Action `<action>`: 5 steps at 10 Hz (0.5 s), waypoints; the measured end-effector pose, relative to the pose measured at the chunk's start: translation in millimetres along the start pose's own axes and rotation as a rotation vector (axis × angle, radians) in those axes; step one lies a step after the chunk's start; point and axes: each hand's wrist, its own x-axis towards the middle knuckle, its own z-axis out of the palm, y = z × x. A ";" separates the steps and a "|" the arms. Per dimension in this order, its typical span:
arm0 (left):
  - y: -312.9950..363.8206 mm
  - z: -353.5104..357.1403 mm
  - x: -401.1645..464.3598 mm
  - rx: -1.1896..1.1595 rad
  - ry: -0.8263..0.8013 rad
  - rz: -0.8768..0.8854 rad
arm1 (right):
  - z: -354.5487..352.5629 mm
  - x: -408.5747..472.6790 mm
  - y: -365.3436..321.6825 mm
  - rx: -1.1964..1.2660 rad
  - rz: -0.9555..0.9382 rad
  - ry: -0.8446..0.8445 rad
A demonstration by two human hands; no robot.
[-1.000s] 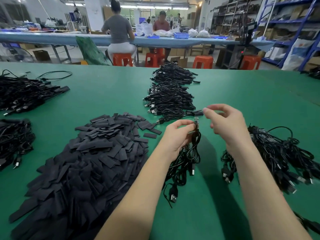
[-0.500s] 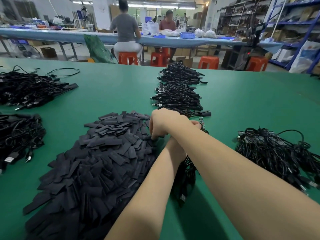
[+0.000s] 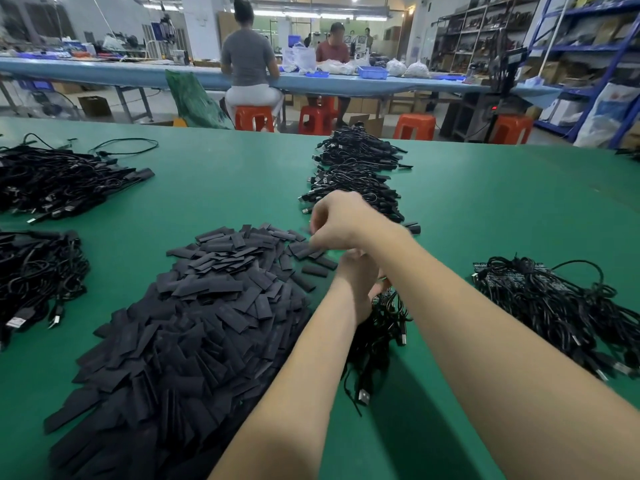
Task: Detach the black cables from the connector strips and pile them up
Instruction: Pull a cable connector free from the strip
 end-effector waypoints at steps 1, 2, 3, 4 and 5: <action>0.5 1.1 -0.1 0.044 -0.008 -0.004 | -25.2 -19.6 34.0 0.331 0.048 0.240; 1.6 0.8 2.2 0.046 -0.010 -0.002 | -33.1 -54.9 68.1 0.772 0.082 0.377; 5.4 2.9 0.0 0.021 -0.044 -0.011 | -21.3 -87.5 96.3 1.009 0.172 0.462; 7.8 7.2 -2.1 -0.015 -0.051 -0.014 | 4.3 -105.7 112.6 1.197 0.310 0.503; 14.9 12.9 -5.9 0.014 -0.069 0.023 | 22.8 -107.1 116.9 1.346 0.380 0.485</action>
